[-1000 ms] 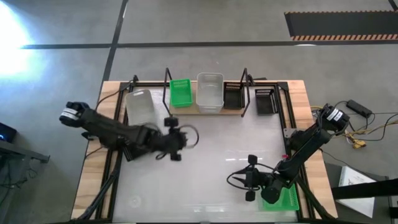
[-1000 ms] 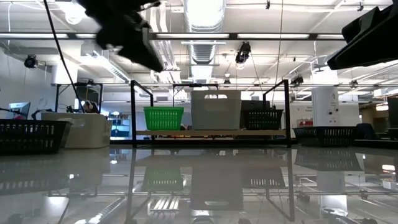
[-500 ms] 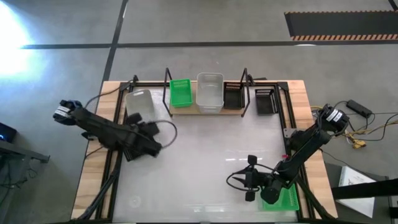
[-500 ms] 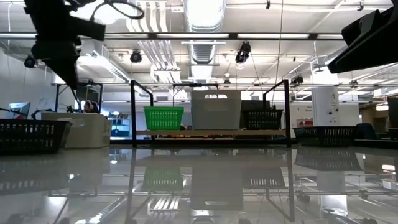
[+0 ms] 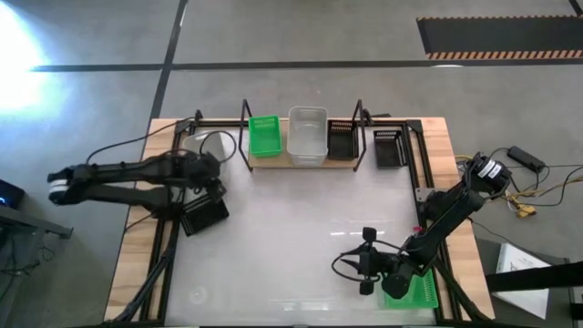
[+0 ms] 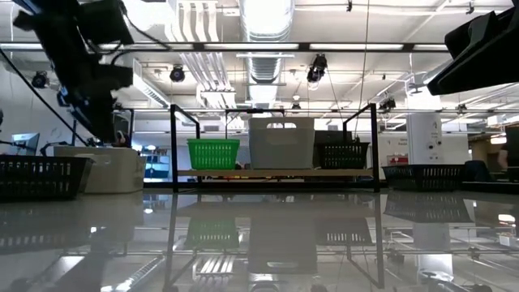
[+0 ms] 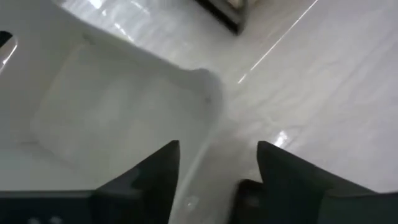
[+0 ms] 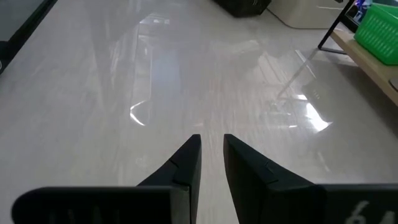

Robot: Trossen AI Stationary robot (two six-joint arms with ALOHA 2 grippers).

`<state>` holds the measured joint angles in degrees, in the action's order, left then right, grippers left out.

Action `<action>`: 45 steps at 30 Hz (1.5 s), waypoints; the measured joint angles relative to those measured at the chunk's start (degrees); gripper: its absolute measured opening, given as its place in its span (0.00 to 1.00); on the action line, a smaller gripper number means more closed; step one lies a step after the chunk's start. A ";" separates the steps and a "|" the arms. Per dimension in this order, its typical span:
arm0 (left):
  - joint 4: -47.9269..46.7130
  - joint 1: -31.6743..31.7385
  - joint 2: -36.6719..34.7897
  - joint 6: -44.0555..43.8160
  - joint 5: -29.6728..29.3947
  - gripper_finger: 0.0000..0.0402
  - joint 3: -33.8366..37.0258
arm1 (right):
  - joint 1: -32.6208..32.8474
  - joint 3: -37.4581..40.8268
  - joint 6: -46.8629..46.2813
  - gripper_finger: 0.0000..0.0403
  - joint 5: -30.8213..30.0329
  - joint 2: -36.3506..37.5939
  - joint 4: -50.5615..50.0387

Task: Stack baskets on shelf by color
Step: Stack the white bin on the stacked white bins on the shelf

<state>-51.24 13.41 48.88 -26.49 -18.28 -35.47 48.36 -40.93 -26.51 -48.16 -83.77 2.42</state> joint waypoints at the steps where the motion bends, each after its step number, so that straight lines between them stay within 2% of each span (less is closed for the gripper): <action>1: 0.42 1.24 0.45 1.65 0.14 0.53 0.74 | 0.00 0.00 -0.17 0.15 0.00 0.00 0.02; 5: 1.68 3.65 5.01 2.88 1.44 0.55 1.19 | 0.00 0.00 -0.47 0.15 0.00 0.00 0.02; 10: 1.52 3.76 14.20 2.92 1.39 0.48 1.10 | 0.00 0.00 -0.47 0.15 0.00 0.00 0.04; 13: 1.21 3.76 19.82 3.35 1.48 0.39 0.40 | 0.00 0.00 -0.46 0.15 0.00 -0.02 0.03; 16: 1.27 3.74 24.17 4.47 1.45 0.24 -1.35 | 0.00 0.00 -0.43 0.15 0.00 -0.02 0.02; 19: 1.06 3.41 26.97 5.01 1.86 0.07 -3.68 | 0.00 0.00 -0.41 0.15 0.00 -0.02 0.04; 21: 0.02 2.96 27.55 4.69 1.79 0.02 -5.44 | 0.00 0.00 -0.47 0.15 0.00 -0.02 0.02; 26: -7.07 0.00 26.80 1.85 0.63 0.01 -11.95 | -0.01 0.00 -0.95 0.15 0.01 -0.02 0.16; 31: -17.13 -4.71 24.30 -0.92 -5.29 0.00 -21.51 | 0.00 0.00 -2.00 0.15 0.02 -0.02 0.04; 38: -28.58 -9.31 23.26 -3.05 -12.79 0.00 -38.61 | 0.00 0.00 -1.98 0.15 0.02 -0.02 0.04; 42: -28.27 -9.47 24.34 1.97 -16.17 0.00 -47.05 | 0.00 0.00 -1.98 0.15 0.02 -0.02 0.03; 45: -22.27 -9.40 26.50 10.32 -16.83 0.00 -51.46 | -0.02 0.00 -1.96 0.15 0.02 -0.02 0.04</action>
<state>-73.51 4.01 75.38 -16.17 -35.11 -86.93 48.34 -40.93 -28.47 -48.14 -83.79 2.46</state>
